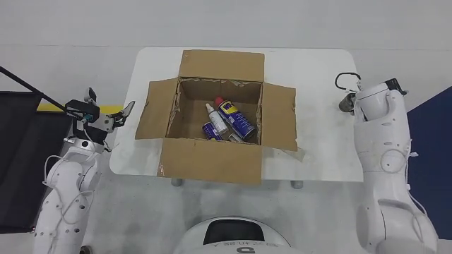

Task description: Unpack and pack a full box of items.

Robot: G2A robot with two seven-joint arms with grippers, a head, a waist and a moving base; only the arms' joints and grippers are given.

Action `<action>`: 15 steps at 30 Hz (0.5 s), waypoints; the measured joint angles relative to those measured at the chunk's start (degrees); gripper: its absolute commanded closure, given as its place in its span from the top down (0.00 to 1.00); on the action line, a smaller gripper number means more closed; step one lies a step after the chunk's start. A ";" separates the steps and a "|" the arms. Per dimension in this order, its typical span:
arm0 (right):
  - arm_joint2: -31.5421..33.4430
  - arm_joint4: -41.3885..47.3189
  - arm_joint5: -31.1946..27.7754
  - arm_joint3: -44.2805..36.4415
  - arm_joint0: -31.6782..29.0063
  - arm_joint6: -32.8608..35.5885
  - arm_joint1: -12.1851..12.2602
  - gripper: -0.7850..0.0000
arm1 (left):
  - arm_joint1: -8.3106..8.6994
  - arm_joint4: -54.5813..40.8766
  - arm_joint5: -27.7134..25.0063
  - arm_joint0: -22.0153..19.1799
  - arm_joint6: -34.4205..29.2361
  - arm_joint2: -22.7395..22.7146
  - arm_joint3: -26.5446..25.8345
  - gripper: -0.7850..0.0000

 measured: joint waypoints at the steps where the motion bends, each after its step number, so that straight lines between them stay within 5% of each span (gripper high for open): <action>1: -0.27 -0.16 0.04 0.53 0.36 -0.03 0.00 0.15 | 0.00 0.00 0.00 0.00 0.00 0.00 0.00 1.00; 2: -0.52 -0.28 0.09 1.00 0.71 -0.05 -0.01 0.00 | 0.00 0.00 0.00 0.00 0.00 0.00 0.00 1.00; 10: -2.16 -1.20 -0.90 3.14 1.76 0.88 0.10 0.00 | 0.00 0.00 0.00 0.00 0.00 0.00 0.00 1.00; 15: -0.25 1.69 -3.18 -2.09 -0.91 -0.80 0.21 0.00 | 0.00 0.00 0.00 0.00 0.00 0.00 0.00 1.00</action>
